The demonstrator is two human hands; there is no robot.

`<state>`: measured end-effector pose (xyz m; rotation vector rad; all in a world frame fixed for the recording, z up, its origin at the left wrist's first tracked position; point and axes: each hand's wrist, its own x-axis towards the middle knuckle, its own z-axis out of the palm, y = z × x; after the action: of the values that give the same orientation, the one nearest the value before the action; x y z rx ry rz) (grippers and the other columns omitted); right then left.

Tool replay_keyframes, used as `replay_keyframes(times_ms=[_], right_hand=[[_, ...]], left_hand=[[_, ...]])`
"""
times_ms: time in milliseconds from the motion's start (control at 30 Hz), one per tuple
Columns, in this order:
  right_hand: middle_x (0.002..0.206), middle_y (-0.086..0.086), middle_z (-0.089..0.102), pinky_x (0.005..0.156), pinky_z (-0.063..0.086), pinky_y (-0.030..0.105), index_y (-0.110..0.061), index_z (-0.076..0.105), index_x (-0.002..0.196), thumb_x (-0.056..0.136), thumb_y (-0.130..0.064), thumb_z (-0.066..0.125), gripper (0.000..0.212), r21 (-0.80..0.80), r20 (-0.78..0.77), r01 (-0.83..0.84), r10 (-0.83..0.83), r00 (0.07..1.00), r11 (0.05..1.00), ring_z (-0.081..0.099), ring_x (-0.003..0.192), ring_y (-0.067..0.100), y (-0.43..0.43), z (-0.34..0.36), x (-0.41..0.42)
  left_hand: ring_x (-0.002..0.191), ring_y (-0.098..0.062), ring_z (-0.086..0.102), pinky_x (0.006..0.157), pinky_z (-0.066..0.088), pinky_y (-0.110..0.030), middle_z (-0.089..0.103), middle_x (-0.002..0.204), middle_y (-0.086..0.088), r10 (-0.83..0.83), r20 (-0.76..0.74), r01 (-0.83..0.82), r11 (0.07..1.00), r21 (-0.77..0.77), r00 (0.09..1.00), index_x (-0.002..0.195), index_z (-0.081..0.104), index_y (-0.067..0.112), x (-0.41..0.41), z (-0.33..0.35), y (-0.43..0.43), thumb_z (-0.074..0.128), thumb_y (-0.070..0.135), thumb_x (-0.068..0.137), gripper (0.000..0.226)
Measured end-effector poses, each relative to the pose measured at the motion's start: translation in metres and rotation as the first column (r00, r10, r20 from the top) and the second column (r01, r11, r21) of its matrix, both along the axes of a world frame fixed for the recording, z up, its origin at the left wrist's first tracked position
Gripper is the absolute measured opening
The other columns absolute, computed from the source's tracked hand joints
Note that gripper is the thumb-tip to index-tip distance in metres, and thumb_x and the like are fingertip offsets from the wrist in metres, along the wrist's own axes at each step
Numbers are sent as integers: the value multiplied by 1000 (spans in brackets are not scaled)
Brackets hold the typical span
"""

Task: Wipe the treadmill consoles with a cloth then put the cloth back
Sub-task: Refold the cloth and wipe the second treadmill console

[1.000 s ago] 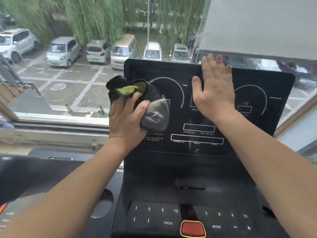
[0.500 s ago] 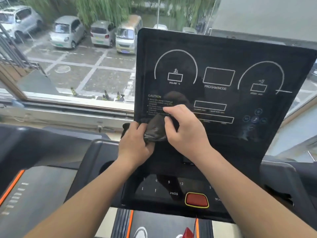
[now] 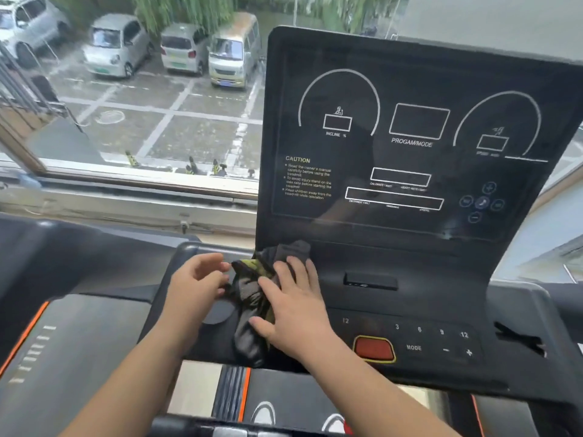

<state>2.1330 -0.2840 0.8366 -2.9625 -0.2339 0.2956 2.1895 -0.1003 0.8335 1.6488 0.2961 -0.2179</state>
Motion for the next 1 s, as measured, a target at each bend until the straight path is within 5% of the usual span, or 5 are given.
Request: replay_keyframes(times_ms=[200, 600, 700, 833, 1000], right_hand=[[138, 8, 46, 94, 42, 55, -16, 58, 124, 91, -49, 60, 47, -70, -54, 42, -45, 998, 997, 32, 135, 37, 13, 10, -8], [118, 9, 66, 89, 49, 44, -18, 57, 107, 89, -41, 52, 30, -14, -272, 359, -349, 897, 933, 49, 123, 35, -111, 28, -42], [115, 6, 67, 87, 48, 41, -22, 51, 97, 87, -45, 53, 25, -6, -268, 458, -443, 856, 889, 51, 123, 33, -168, 26, -59], [116, 4, 68, 86, 48, 40, -25, 53, 98, 88, -50, 50, 27, -5, -215, 550, -538, 815, 835, 51, 123, 31, -233, 19, -84], [110, 3, 66, 84, 49, 41, -25, 57, 105, 89, -51, 49, 31, -5, -186, 645, -634, 751, 764, 53, 120, 32, -306, 15, -111]], left_hand=[[103, -12, 69, 85, 55, -27, 73, 110, 7, -83, 140, 57, 983, 177, 987, 114, 70, 22, -10, -2, -33, 63, -2, 94, 31], [103, -11, 68, 92, 57, -34, 72, 109, 5, -140, 211, 85, 964, 250, 967, 114, 70, 26, -41, 2, -114, 60, 1, 94, 33], [97, -8, 68, 80, 53, -18, 72, 109, 9, -198, 226, 119, 939, 322, 954, 113, 71, 28, -56, 6, -150, 60, 4, 94, 32], [96, -12, 69, 89, 58, -35, 72, 106, 13, -234, 254, 143, 933, 330, 939, 108, 71, 34, -80, 14, -204, 60, 7, 91, 34], [81, -7, 65, 79, 53, -26, 74, 100, 11, -300, 257, 208, 920, 331, 919, 103, 72, 35, -115, 18, -250, 61, 6, 94, 32]])
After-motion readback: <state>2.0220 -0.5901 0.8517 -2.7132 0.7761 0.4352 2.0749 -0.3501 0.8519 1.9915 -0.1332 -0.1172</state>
